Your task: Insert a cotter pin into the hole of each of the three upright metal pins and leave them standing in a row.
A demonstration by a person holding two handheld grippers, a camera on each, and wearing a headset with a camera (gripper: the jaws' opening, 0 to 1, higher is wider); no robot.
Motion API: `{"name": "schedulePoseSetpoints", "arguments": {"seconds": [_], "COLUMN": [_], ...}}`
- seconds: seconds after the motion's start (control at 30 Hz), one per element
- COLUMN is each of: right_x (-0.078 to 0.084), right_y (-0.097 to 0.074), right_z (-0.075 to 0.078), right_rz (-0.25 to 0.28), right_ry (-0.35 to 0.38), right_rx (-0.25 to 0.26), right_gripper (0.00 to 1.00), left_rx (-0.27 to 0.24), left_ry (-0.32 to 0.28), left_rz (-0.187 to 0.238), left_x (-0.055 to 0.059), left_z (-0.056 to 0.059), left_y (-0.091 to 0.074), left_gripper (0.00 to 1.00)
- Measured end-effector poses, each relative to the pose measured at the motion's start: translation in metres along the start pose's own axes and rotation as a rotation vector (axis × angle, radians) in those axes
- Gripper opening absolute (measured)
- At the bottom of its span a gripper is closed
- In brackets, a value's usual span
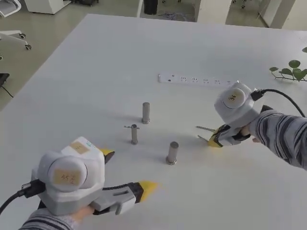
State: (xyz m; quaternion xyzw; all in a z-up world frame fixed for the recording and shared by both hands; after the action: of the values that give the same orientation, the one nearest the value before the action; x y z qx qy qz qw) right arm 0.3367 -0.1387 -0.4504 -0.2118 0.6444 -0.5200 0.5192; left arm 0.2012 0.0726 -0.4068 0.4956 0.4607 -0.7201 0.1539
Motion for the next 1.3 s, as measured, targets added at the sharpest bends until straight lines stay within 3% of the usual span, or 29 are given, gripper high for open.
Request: {"name": "schedulePoseSetpoints", "arguments": {"seconds": [0.13, 0.33, 0.67, 0.87, 1.07, 1.3], "right_x": [-0.001, -0.011, -0.036, -0.047, -0.060, -0.067], "right_y": [-0.008, -0.024, -0.050, -0.058, -0.065, -0.067], "right_z": [-0.004, -0.014, -0.037, -0.052, -0.077, -0.095], "right_rz": [0.030, 0.118, 0.257, 0.320, 0.364, 0.371], "right_ry": [-0.039, -0.094, -0.266, -0.288, -0.392, -0.487], "right_rx": [0.009, 0.037, 0.077, 0.059, 0.064, 0.077], "right_gripper": [0.00, 0.00, 0.00, 0.00, 0.00, 0.00], "left_rx": [0.018, 0.044, 0.077, 0.093, 0.143, 0.183], "left_ry": [-0.002, 0.016, 0.026, 0.022, -0.035, -0.132], "left_rz": [0.003, 0.010, 0.030, 0.024, 0.029, 0.051], "left_x": [-0.004, -0.013, -0.035, -0.043, -0.054, -0.062], "left_z": [0.000, 0.003, 0.007, 0.009, 0.020, 0.025], "left_y": [-0.001, 0.000, 0.006, 0.012, 0.015, 0.019], "left_gripper": [0.61, 0.52, 0.41, 0.33, 0.29, 0.24]}}
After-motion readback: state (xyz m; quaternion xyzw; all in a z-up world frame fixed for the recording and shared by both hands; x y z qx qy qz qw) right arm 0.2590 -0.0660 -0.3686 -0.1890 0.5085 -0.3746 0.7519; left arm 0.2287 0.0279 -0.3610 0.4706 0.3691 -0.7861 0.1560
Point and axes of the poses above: the centre of the closed fingertips' face, and the gripper's own axes: y roughly forward along the fingers, z roughly to its right, x roughly out of its underside, the point moved 4 cm from there along -y, roughly backward along the fingers
